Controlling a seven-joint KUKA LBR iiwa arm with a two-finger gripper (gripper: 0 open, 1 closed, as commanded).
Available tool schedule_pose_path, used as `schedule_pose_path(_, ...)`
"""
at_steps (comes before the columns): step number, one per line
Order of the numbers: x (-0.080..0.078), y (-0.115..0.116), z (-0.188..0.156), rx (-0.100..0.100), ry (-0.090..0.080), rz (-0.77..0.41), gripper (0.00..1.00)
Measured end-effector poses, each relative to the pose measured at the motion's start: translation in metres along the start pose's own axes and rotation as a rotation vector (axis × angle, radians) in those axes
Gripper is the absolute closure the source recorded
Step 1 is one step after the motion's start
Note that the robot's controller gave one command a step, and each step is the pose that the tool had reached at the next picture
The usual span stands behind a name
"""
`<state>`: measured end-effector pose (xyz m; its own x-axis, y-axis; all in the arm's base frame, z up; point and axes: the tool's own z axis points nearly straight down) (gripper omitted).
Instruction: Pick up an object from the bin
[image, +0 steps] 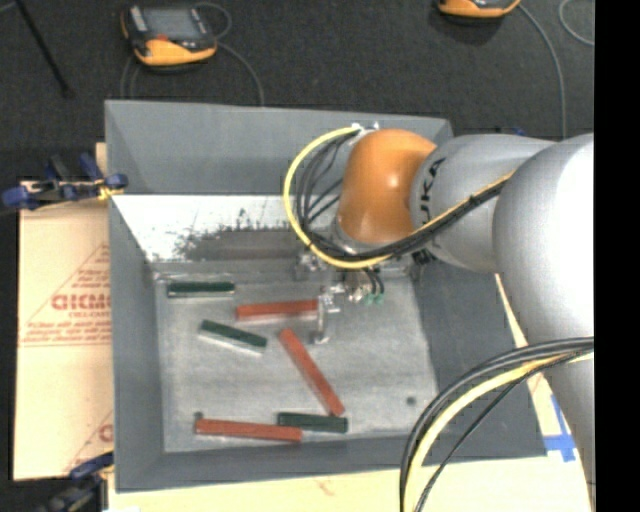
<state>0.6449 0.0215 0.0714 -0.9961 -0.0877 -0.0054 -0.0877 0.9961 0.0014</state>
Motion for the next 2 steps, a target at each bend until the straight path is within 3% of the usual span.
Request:
schedule_pose_path(1,-0.0003,-0.0001,-0.0003,0.000,-0.001,0.001,1.00)
schedule_pose_path(2,0.0000,-0.0001,0.0000,0.000,0.000,0.002,0.00)
